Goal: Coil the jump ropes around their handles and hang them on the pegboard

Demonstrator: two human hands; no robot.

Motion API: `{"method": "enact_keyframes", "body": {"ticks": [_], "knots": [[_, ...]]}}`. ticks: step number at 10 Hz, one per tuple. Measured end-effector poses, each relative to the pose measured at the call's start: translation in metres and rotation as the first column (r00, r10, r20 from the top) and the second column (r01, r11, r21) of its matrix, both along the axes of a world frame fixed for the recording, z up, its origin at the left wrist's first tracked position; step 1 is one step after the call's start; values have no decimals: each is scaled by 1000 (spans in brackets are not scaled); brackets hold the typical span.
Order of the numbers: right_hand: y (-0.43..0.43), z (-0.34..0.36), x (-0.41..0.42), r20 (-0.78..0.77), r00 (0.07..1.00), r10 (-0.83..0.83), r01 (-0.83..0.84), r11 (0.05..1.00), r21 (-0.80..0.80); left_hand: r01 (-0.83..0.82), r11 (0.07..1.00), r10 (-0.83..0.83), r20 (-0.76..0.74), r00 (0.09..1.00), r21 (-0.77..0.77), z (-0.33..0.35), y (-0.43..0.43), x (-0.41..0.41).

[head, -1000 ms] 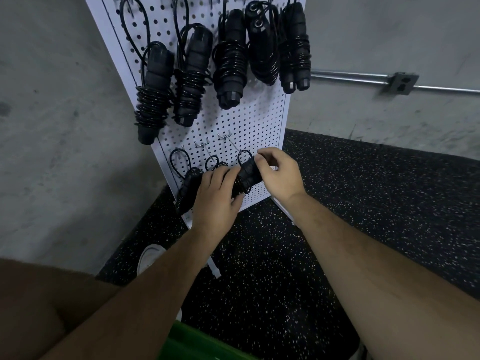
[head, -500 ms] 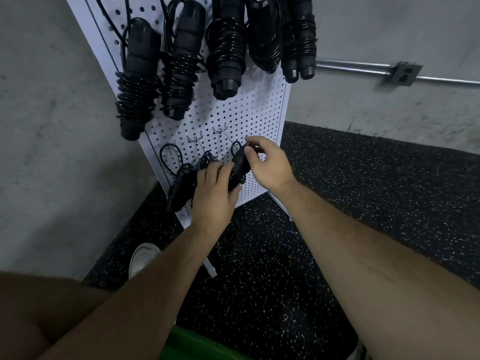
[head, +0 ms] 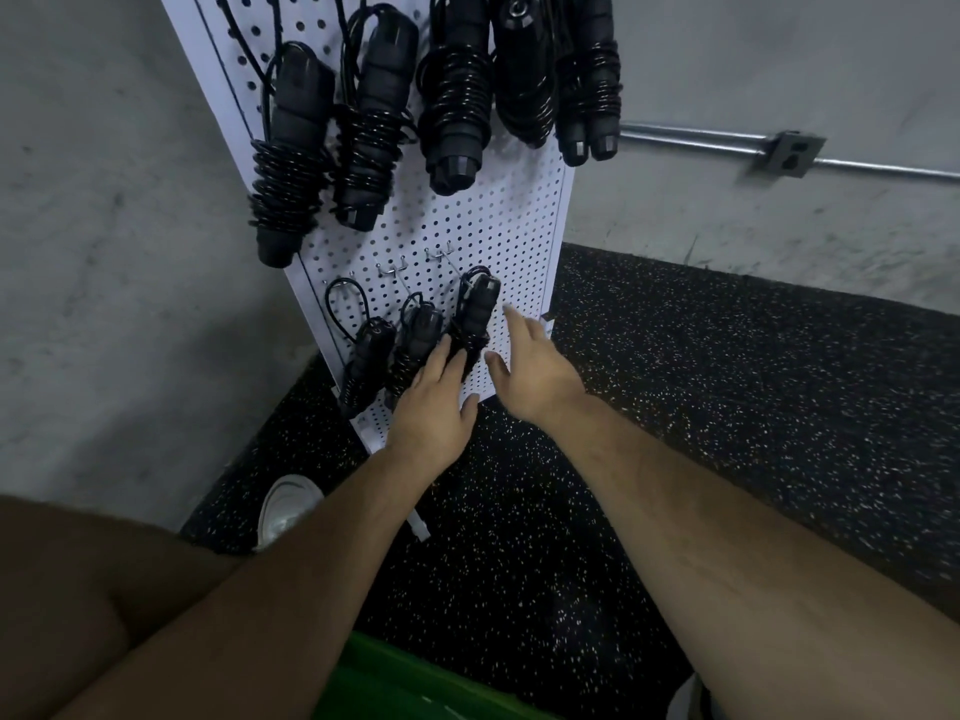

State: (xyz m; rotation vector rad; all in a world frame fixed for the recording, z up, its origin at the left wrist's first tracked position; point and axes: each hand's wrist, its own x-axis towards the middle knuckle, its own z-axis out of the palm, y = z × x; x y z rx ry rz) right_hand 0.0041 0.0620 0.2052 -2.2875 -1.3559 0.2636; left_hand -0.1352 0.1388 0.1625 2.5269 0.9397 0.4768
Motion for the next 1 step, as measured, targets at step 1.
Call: {"method": "enact_keyframes", "body": {"ticks": [1], "knots": [[-15,12,-6,144,990,3,9,997,-83,-12,1000,12,-43,999,14,15,-6,-2]]}}
